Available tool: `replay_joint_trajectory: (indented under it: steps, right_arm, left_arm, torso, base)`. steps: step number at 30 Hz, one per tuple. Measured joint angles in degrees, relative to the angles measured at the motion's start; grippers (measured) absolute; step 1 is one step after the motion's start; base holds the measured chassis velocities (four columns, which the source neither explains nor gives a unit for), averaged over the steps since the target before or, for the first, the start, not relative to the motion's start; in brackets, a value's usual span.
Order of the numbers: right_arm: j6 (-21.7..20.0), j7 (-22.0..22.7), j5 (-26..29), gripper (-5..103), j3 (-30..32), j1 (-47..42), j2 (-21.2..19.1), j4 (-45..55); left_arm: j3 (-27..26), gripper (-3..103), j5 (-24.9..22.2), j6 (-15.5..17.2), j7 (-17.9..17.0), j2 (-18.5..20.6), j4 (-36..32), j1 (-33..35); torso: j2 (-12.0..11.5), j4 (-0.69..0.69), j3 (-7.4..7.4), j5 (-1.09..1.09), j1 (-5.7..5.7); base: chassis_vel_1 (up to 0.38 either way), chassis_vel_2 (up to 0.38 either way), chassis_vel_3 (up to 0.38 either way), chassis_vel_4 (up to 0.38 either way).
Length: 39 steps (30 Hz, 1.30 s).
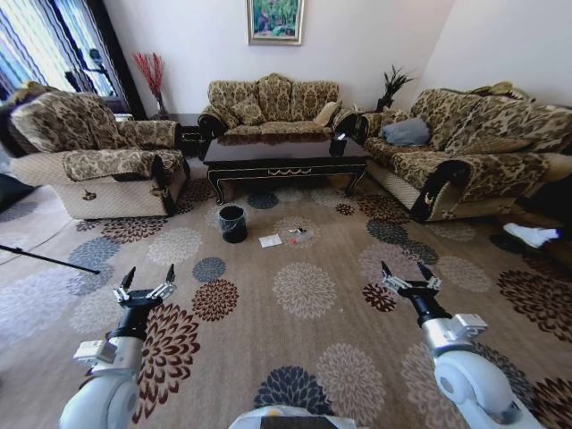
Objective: Move to the front of the table and pick up the trash from the floor, then place it into the trash bin.
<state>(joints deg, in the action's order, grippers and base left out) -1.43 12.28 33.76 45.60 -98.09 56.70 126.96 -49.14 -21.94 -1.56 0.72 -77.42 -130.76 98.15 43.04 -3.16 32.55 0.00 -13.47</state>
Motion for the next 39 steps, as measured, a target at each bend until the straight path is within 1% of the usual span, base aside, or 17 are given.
replay_joint_trajectory:
  steps: [2,5,8,10,12,13,16,23,24,25,26,30,33,36,38,39]
  right_arm:
    - [0.6,0.1,0.1,100,0.0,0.0,0.0,0.0]
    - [1.2,0.5,0.7,100,0.0,0.0,0.0,0.0]
    - [2.1,1.6,2.0,100,0.2,0.1,0.1,0.5]
    - [2.6,1.6,1.8,100,0.4,0.1,0.1,0.5]
    - [3.9,1.1,0.9,100,1.1,0.2,0.1,0.9]
    - [3.9,1.1,0.9,100,1.1,0.2,0.1,0.9]
    - [5.0,0.2,-0.3,100,2.2,0.0,0.2,2.0]
    - [6.4,-1.1,-2.1,100,3.0,-0.7,0.4,3.1]
    - [6.9,-1.6,-2.2,100,3.1,-0.8,0.5,3.1]
    - [8.5,-2.5,-2.7,100,3.6,-0.8,0.7,3.1]
    - [8.9,-2.7,-2.9,100,3.8,-0.8,0.7,3.1]
    - [9.1,-2.6,-2.9,100,3.9,-0.9,0.7,3.1]
    - [8.6,-1.7,-2.9,100,3.9,-1.1,0.8,3.1]
    - [6.9,-0.9,-2.9,100,4.1,-1.4,0.9,3.2]
    - [6.1,-0.8,-3.1,100,4.4,-1.6,0.9,3.3]
    - [4.9,-1.3,-3.8,100,4.9,-2.0,0.9,3.4]
  left_arm:
    - [0.0,100,0.1,0.0,0.0,-0.1,0.0,0.0]
    - [0.0,100,0.2,0.0,0.0,-0.1,-0.1,0.1]
    - [-0.3,100,0.2,-0.1,0.0,-0.1,-1.5,0.4]
    - [-0.6,100,0.2,0.0,0.0,-0.1,-2.2,0.4]
    - [-1.1,100,-0.1,0.1,0.0,0.0,-3.8,0.6]
    - [-1.1,100,-0.1,0.1,0.0,0.0,-3.8,0.6]
    - [-1.8,100,-0.6,0.3,-0.1,0.2,-5.4,0.9]
    - [-2.0,100,-0.7,0.3,-0.1,0.1,-6.0,1.0]
    - [-2.0,100,-0.7,0.3,-0.1,0.0,-6.0,1.0]
    - [-2.1,100,-0.8,0.3,-0.1,0.0,-6.1,1.0]
    - [-2.1,100,-0.8,0.3,-0.1,0.0,-6.1,1.0]
    - [-2.0,100,-0.7,0.3,-0.2,-0.2,-5.9,0.8]
    - [-1.9,100,-0.7,0.2,-0.2,-0.4,-5.9,0.8]
    - [-1.9,100,-0.6,0.2,-0.2,-0.5,-5.9,0.8]
    - [-2.0,100,-0.6,0.2,-0.2,-0.5,-5.9,0.8]
    - [-2.1,100,-0.6,0.2,-0.2,-0.4,-5.9,0.8]
  torso:
    - [-0.8,0.0,-0.43,0.0,0.35]
    - [-1.3,0.0,-0.7,0.0,0.55]
    - [-2.3,0.0,-1.28,0.0,1.01]
    - [-2.6,0.0,-1.47,0.0,1.15]
    - [-3.3,0.0,-1.87,0.0,1.41]
    - [-3.3,0.0,-1.87,0.0,1.41]
    - [-4.2,0.0,-2.49,0.0,1.74]
    - [-5.7,0.0,-3.37,0.0,2.32]
    - [-6.0,0.0,-3.57,0.0,2.48]
    - [-6.8,0.0,-3.98,0.0,2.81]
    - [-7.0,0.0,-4.16,0.0,2.92]
    - [-7.9,0.0,-4.66,0.0,3.23]
    - [-8.5,0.0,-5.03,0.0,3.49]
    - [-9.4,0.0,-5.58,0.0,3.84]
    - [-9.7,0.0,-5.73,0.0,3.93]
    - [-10.0,0.0,-5.94,0.0,4.04]
  base:
    - [0.0,0.0,0.0,0.0]
    - [0.0,0.0,0.0,0.0]
    - [0.0,0.0,0.0,0.0]
    - [0.0,0.0,0.0,0.0]
    - [0.0,0.0,0.0,0.0]
    - [0.0,0.0,0.0,0.0]
    - [0.0,0.0,0.0,0.0]
    - [0.0,0.0,0.0,0.0]
    - [0.0,0.0,0.0,0.0]
    - [0.0,0.0,0.0,0.0]
    - [0.0,0.0,0.0,0.0]
    - [0.0,0.0,0.0,0.0]
    - [0.0,0.0,0.0,0.0]
    - [0.0,0.0,0.0,0.0]
    - [0.0,0.0,0.0,0.0]
    - [0.0,0.0,0.0,0.0]
